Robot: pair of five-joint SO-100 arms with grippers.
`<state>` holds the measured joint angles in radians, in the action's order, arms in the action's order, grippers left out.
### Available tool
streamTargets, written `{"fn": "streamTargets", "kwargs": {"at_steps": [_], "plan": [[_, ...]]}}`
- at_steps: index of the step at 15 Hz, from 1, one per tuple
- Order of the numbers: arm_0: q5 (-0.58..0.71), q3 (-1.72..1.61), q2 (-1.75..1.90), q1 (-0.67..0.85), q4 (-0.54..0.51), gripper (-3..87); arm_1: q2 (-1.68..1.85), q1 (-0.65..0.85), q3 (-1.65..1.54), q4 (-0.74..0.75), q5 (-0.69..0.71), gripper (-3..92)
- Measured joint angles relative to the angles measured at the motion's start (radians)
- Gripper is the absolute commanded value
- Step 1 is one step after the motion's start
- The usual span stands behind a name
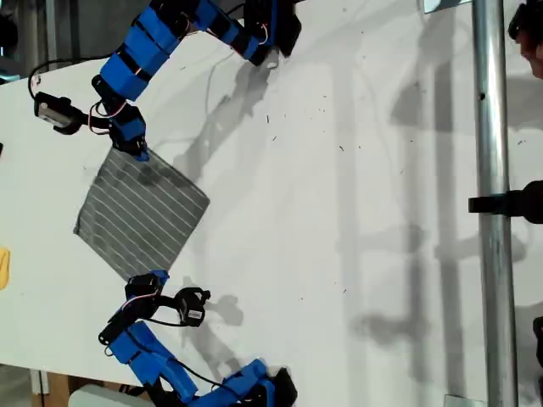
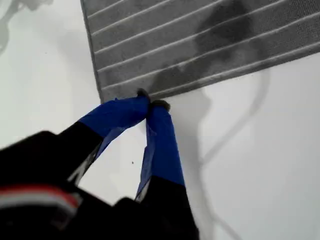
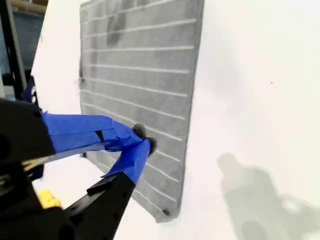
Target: Grasp corners of a towel and fold twice.
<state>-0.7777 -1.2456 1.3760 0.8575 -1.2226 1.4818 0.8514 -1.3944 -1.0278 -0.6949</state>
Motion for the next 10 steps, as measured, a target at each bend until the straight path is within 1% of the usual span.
{"fn": "streamTargets", "kwargs": {"at_steps": [2, 5, 8, 10], "plan": [[0.029, 0.114, -0.127, 0.055, 0.009, -2.9, -0.077, 0.051, 0.005, 0.049, 0.032, -0.3], [0.057, 0.238, -0.296, 0.129, 0.051, -2.9, -0.173, 0.114, 0.044, 0.106, 0.08, -0.3], [0.074, 0.293, -0.42, 0.189, 0.109, -2.9, -0.304, 0.158, 0.143, 0.147, 0.115, -0.3], [0.077, 0.31, -0.471, 0.207, 0.144, -2.9, -0.373, 0.176, 0.184, 0.209, 0.124, -0.3]]}}
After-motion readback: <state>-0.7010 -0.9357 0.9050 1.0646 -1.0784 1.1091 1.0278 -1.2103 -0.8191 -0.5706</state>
